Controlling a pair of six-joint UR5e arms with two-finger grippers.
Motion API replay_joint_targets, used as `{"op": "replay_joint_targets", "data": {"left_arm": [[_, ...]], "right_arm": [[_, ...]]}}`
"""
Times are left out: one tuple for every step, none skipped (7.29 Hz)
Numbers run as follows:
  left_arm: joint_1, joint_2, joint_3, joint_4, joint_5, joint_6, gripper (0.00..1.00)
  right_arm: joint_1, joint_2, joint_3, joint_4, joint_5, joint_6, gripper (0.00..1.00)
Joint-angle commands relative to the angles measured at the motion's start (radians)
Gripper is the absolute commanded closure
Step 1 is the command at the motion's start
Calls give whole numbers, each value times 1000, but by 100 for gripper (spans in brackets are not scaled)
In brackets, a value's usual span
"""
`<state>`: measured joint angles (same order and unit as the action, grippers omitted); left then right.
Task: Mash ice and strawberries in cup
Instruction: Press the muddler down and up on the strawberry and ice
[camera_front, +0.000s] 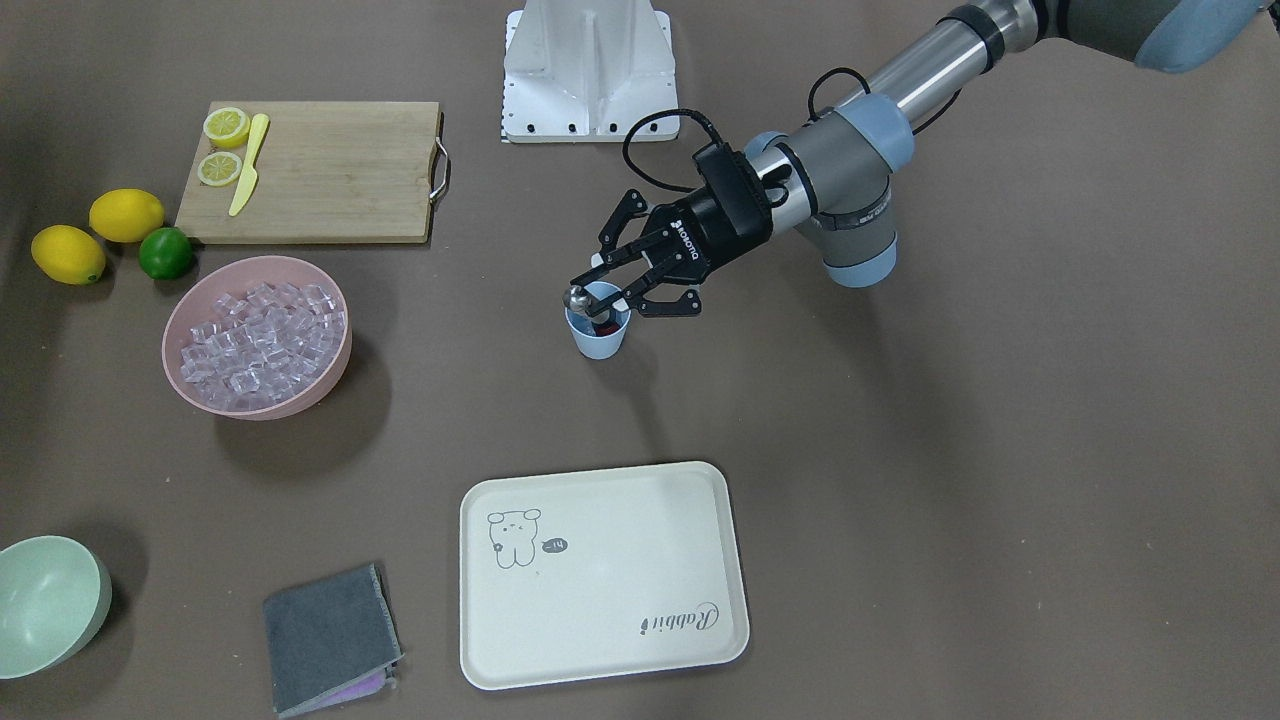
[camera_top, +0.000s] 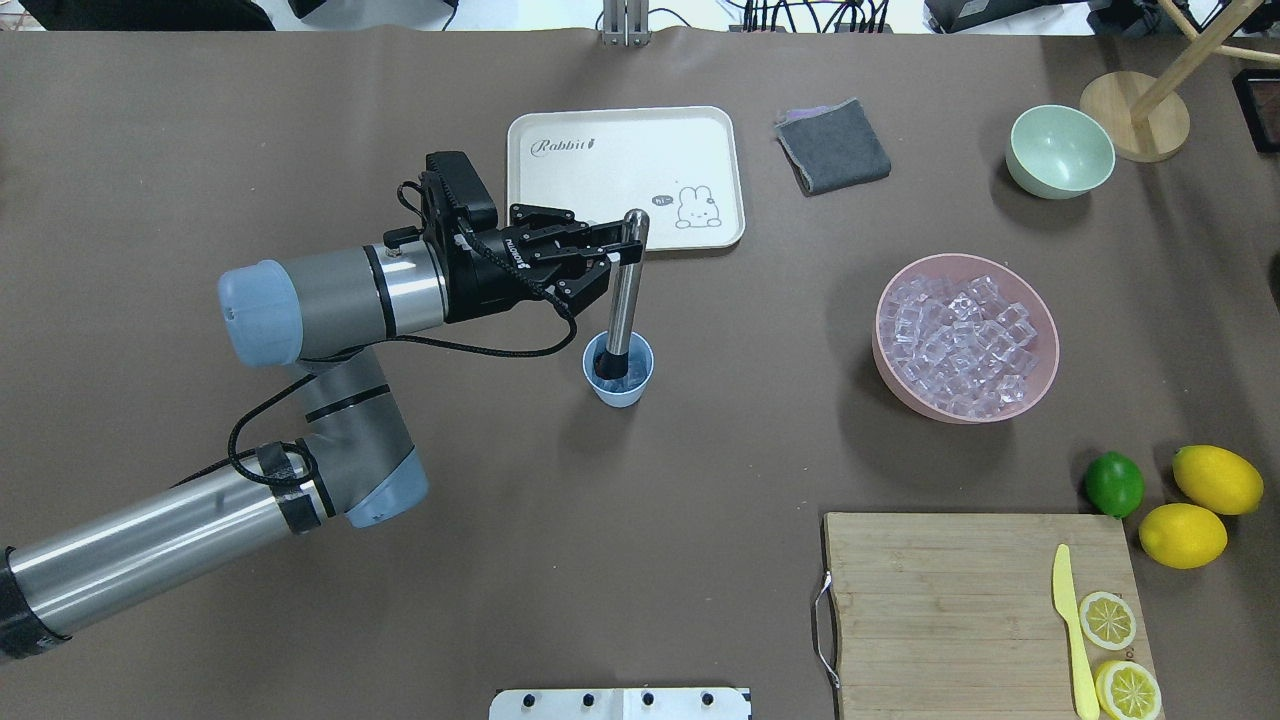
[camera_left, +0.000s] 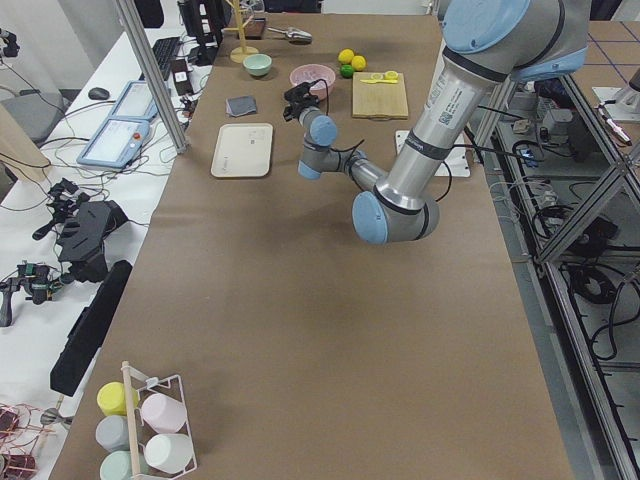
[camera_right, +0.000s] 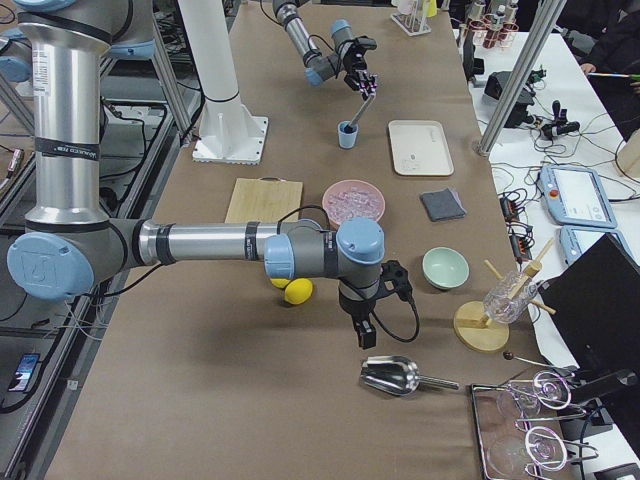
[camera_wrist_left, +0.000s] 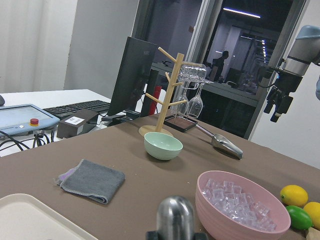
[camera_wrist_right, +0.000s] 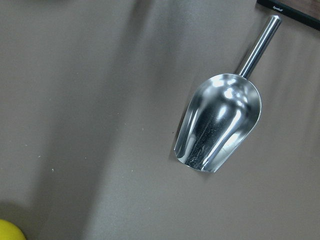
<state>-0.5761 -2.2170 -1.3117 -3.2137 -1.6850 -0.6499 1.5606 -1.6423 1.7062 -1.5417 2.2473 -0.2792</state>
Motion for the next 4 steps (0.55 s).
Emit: {"op": "replay_joint_targets", "data": {"left_arm": [[-19, -6, -11, 0, 7, -31, 100], [-45, -7, -24, 2, 4, -69, 100], [-66, -7, -26, 3, 1, -85, 100], [-96, -7, -31, 5, -4, -134, 100]], "right_arm": [[-1, 2, 0, 0, 0, 0, 1], [-1, -2, 4, 0, 0, 0, 1], [-1, -2, 4, 0, 0, 0, 1], [-1, -2, 6, 0, 0, 0, 1]]}}
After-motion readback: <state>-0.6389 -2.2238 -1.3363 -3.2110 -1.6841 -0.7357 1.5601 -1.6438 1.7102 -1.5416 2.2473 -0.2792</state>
